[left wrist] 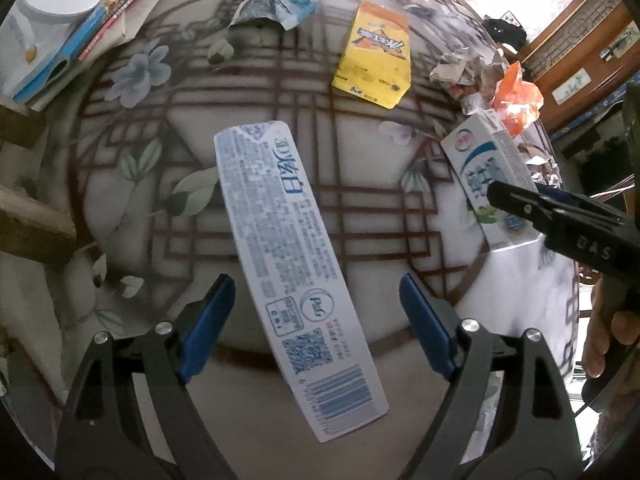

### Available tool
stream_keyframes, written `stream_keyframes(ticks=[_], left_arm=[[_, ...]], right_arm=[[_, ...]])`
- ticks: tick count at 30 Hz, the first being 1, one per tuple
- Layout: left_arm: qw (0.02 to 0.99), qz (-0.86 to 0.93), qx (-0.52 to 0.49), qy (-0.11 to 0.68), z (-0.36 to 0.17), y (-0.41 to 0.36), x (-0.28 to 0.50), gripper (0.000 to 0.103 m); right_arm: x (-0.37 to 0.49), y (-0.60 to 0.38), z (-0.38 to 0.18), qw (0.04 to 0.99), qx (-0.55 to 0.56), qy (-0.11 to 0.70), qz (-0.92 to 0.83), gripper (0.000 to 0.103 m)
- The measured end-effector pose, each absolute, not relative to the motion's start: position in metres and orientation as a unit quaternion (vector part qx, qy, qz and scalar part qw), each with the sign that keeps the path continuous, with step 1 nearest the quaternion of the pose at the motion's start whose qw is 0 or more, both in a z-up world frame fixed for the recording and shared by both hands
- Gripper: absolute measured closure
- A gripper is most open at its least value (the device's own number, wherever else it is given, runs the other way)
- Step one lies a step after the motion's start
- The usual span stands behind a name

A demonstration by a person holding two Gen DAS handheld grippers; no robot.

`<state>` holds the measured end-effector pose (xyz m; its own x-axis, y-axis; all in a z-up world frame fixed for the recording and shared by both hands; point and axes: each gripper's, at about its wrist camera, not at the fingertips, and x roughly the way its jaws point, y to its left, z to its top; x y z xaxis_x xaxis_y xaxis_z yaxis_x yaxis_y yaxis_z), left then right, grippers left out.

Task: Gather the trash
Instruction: 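Grasp the white toothpaste box with the left tool while the right tool grasps the white milk carton, then carry the toothpaste box and milk carton over the red bucket with both tools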

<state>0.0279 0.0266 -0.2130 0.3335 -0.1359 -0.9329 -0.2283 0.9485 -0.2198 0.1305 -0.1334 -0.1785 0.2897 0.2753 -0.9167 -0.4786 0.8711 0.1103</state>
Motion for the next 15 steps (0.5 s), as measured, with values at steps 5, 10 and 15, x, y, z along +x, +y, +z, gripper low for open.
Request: stream_keyframes(ticks=[5,10,15], left_arm=[[0.807,0.031,-0.155,0.570,-0.211,0.028,0.024,0.052],[0.812,0.034,-0.152,0.563,-0.206,0.033,0.024,0.061],[0.828,0.027,-0.137,0.543,-0.190,0.026,0.028,0.062]], right_arm=[[0.126,-0.139,-0.178,0.792,-0.060,0.555,0.247,0.064],[0.113,-0.154,-0.171,0.797,-0.020,0.550,0.246,0.064],[0.096,-0.170,-0.156,0.806,0.034,0.535,0.250,0.064]])
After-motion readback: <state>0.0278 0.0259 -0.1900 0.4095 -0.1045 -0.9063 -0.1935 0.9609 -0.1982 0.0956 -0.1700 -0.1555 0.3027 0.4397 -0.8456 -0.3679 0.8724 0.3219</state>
